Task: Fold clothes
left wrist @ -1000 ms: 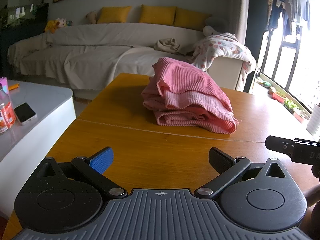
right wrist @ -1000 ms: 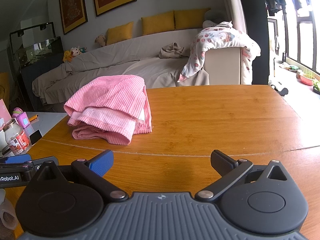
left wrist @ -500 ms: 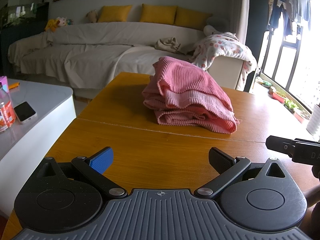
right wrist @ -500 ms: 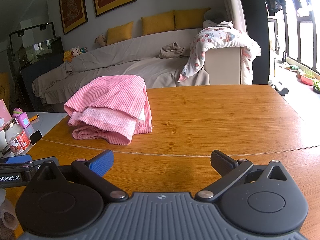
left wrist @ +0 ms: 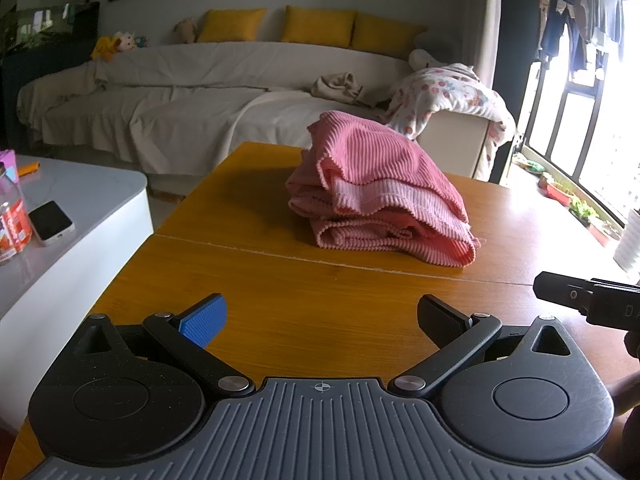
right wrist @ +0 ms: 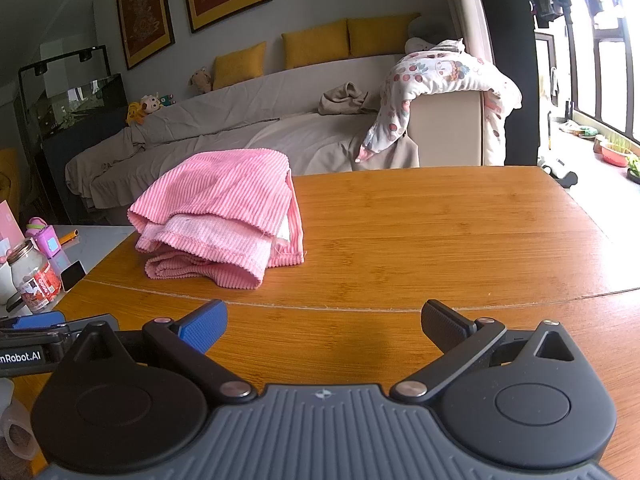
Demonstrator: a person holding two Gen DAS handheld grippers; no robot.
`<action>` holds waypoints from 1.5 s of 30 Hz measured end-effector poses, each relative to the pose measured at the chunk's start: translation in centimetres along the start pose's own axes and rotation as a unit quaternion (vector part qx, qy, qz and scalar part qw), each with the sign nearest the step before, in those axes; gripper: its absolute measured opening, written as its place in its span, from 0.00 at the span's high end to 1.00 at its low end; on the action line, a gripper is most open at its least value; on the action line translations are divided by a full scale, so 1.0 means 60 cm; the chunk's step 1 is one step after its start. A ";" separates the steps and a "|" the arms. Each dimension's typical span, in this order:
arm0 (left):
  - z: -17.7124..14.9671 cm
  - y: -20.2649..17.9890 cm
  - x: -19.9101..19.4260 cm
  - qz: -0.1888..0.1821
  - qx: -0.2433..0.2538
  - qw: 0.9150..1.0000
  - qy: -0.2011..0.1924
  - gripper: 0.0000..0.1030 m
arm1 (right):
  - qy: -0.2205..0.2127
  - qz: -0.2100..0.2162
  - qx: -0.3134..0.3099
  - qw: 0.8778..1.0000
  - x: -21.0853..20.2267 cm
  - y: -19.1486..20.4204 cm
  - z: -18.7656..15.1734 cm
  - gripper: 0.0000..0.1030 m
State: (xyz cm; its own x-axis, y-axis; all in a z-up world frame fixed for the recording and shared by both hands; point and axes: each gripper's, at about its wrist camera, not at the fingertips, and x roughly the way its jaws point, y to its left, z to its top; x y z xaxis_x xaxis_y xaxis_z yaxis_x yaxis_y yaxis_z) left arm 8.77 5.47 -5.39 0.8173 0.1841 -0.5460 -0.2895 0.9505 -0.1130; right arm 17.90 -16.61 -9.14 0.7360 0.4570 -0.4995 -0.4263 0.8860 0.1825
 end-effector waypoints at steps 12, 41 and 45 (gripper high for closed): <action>-0.002 -0.002 -0.001 0.001 -0.002 1.000 0.000 0.00 | 0.002 0.002 0.003 1.000 0.001 -0.003 0.001 0.00; -0.001 -0.001 -0.002 0.001 -0.005 1.000 0.000 0.00 | 0.001 0.004 0.004 1.000 0.000 -0.006 0.001 0.00; -0.001 -0.001 -0.002 0.001 -0.005 1.000 -0.001 0.00 | 0.001 0.004 0.004 1.000 0.000 -0.006 0.001 0.00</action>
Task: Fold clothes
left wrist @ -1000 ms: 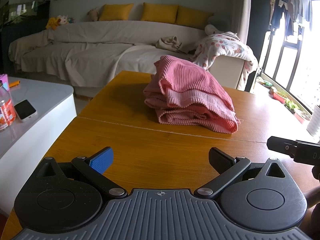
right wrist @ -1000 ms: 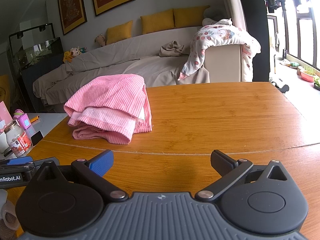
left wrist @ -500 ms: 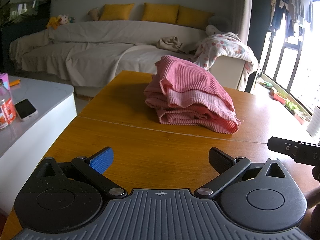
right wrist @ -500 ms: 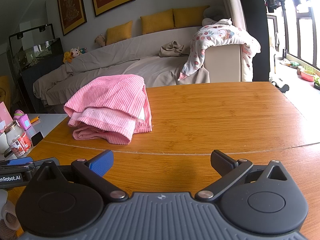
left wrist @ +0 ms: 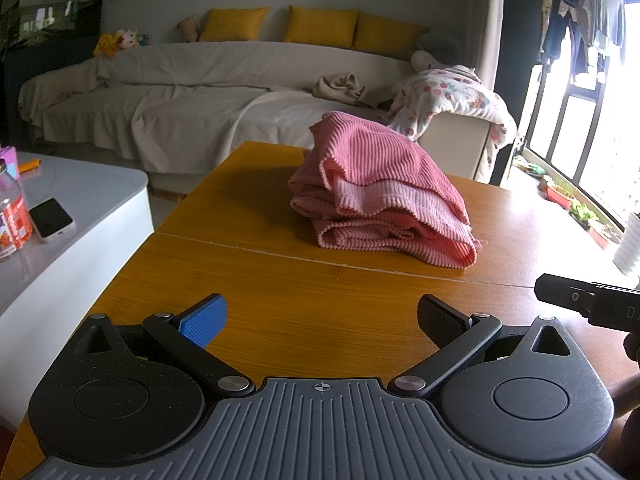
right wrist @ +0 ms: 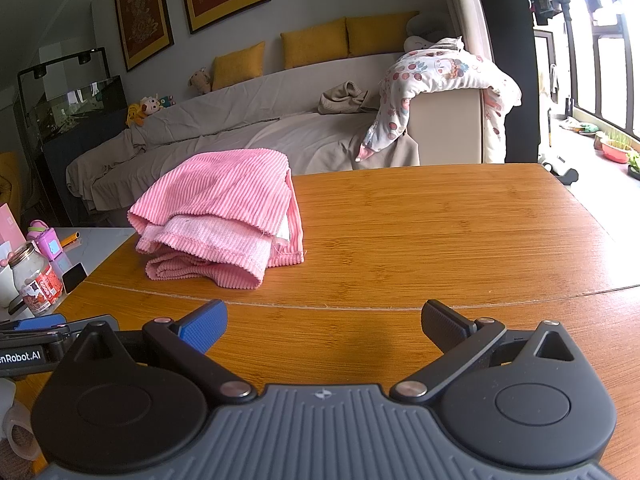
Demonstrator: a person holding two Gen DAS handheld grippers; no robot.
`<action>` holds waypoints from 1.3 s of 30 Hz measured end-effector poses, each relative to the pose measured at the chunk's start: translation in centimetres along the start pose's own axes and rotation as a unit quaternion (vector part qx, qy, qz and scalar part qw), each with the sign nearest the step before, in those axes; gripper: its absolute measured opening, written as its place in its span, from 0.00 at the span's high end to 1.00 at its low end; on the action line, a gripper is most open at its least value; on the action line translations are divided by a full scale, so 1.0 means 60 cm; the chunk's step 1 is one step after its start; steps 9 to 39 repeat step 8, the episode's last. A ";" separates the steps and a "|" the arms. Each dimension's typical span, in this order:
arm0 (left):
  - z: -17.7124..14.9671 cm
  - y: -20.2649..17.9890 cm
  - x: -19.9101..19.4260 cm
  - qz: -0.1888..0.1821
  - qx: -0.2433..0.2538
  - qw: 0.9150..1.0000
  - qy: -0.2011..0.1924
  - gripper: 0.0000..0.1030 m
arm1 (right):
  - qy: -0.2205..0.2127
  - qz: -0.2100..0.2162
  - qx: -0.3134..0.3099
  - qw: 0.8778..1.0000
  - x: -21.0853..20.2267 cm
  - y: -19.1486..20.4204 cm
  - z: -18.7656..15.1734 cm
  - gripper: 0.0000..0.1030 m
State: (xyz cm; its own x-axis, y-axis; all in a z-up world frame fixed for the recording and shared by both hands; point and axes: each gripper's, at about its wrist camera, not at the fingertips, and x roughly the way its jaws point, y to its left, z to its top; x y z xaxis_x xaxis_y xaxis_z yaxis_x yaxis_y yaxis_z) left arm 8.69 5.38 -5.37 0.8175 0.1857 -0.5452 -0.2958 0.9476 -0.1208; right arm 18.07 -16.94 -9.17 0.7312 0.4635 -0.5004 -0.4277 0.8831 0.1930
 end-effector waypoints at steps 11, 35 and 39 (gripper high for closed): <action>0.001 0.002 -0.001 0.000 -0.001 1.000 -0.005 0.00 | 0.014 0.005 0.008 1.000 0.007 -0.004 0.003 0.00; 0.001 0.002 -0.001 0.000 -0.001 1.000 -0.005 0.00 | 0.014 0.005 0.008 1.000 0.007 -0.004 0.003 0.00; 0.001 0.002 -0.001 0.000 -0.001 1.000 -0.005 0.00 | 0.014 0.005 0.008 1.000 0.007 -0.004 0.003 0.00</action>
